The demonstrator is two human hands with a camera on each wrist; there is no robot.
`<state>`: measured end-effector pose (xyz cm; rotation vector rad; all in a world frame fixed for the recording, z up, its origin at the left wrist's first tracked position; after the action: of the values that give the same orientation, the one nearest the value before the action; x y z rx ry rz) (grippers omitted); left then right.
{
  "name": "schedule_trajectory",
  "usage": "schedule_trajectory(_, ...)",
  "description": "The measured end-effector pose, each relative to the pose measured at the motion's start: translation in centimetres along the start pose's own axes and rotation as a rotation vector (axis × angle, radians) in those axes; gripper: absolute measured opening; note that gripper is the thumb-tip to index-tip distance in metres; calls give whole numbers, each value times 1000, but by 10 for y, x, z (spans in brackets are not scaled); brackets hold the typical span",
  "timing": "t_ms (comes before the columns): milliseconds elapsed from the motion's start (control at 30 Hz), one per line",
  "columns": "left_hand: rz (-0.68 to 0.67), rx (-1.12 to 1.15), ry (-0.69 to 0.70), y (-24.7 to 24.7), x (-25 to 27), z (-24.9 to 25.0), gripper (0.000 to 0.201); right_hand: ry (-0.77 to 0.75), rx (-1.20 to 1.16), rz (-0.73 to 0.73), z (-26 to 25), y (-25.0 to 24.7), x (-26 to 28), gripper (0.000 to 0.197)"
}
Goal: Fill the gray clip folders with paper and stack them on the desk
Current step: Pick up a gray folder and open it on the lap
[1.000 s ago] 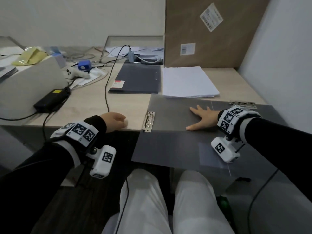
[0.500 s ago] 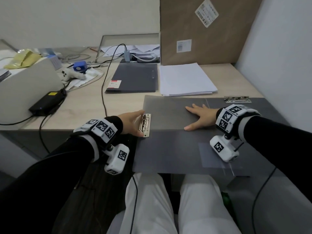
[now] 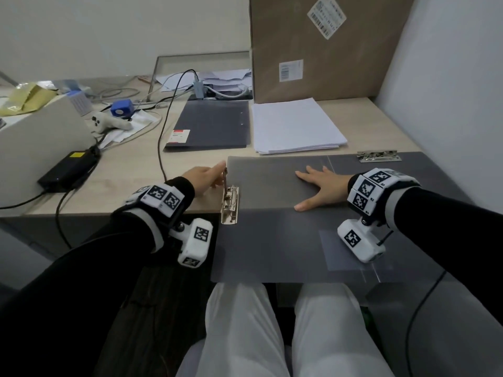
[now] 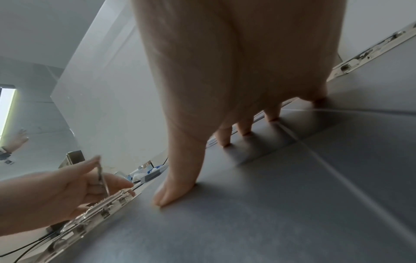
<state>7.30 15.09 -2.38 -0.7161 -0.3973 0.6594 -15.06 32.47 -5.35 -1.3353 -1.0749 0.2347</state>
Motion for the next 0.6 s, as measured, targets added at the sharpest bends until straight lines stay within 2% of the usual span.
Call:
schedule_trajectory(67, 49, -2, -50, 4, -9, 5, 49, -15, 17, -6, -2, 2, 3, 109)
schedule_trajectory(133, 66, -112, -70, 8, -18, 6, 36, -25, 24, -1, -5, 4, 6, 108)
schedule_trajectory(333, 75, -302, -101, 8, -30, 16, 33, -36, -57, 25, -8, 8, 14, 102)
schedule_trajectory(467, 173, -288, 16, 11, -34, 47, 33, -80, -301, 151, 5, -15, 25, 79)
schedule_trajectory(600, 12, -248, 212, 51, -43, 91, 39, 13, -349, 358, 46, -43, 26, 62)
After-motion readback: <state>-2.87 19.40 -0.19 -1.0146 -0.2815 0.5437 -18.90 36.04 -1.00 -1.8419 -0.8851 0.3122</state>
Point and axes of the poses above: each hand's wrist, its own x-axis away from the middle knuckle, its own y-axis out of the palm, z = x × y, the point moved 3 cm from there along -x, towards the middle knuckle, and after that the axes turned 12 degrees about y, right-handed, at the moved point
